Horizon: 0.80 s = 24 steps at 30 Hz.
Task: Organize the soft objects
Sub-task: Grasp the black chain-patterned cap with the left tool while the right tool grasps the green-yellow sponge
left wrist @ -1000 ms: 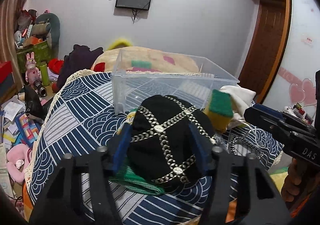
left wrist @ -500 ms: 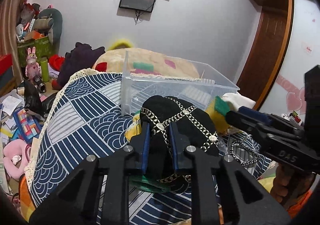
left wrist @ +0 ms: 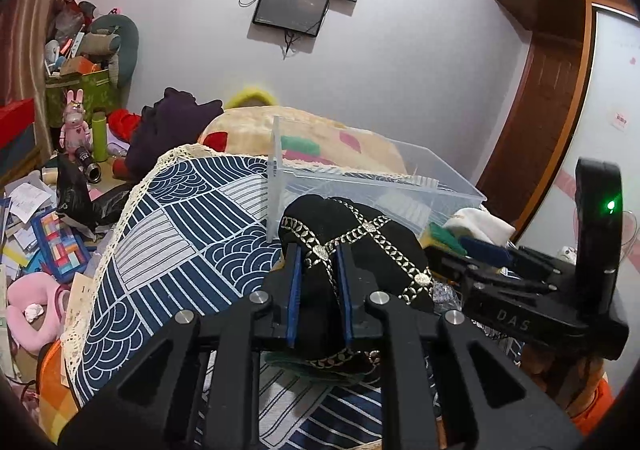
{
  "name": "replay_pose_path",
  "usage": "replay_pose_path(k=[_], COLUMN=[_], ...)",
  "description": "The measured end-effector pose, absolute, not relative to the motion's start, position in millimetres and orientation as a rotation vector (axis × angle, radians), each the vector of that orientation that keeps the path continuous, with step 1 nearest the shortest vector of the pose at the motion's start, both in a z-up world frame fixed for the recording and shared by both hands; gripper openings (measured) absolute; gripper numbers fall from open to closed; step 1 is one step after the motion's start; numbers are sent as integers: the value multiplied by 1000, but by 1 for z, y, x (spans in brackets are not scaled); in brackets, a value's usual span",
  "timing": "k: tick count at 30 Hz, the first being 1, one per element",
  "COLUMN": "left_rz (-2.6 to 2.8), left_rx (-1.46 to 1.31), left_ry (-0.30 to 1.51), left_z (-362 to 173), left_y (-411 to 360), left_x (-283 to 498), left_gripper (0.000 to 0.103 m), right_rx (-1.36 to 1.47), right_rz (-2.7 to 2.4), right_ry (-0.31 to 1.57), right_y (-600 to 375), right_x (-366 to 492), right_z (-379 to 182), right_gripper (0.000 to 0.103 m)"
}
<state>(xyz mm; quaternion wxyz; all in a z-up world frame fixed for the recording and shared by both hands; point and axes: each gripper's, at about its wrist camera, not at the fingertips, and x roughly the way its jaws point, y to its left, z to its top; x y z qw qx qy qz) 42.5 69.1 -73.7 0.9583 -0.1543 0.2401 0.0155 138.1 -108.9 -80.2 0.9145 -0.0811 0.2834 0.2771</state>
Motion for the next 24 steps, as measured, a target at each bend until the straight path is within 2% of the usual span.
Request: replay_pose_path(k=[6, 10, 13, 17, 22, 24], left_rz=[34, 34, 33, 22, 15, -9], left_rx=[-313, -315, -310, -296, -246, -260], left_ry=[488, 480, 468, 430, 420, 466], left_z=[-73, -69, -63, -49, -37, -43], left_y=[66, 66, 66, 64, 59, 59], left_x=[44, 44, 42, 37, 37, 43], left_gripper=[16, 16, 16, 7, 7, 13], right_rx=[-138, -128, -132, -114, -91, -78], right_rz=[546, 552, 564, 586, 607, 616], right_ry=[612, 592, 577, 538, 488, 477], right_y=[-121, -124, -125, -131, -137, -141], right_x=[143, 140, 135, 127, 119, 117], right_z=[-86, -81, -78, -69, -54, -50], right_gripper=[53, 41, 36, 35, 35, 35])
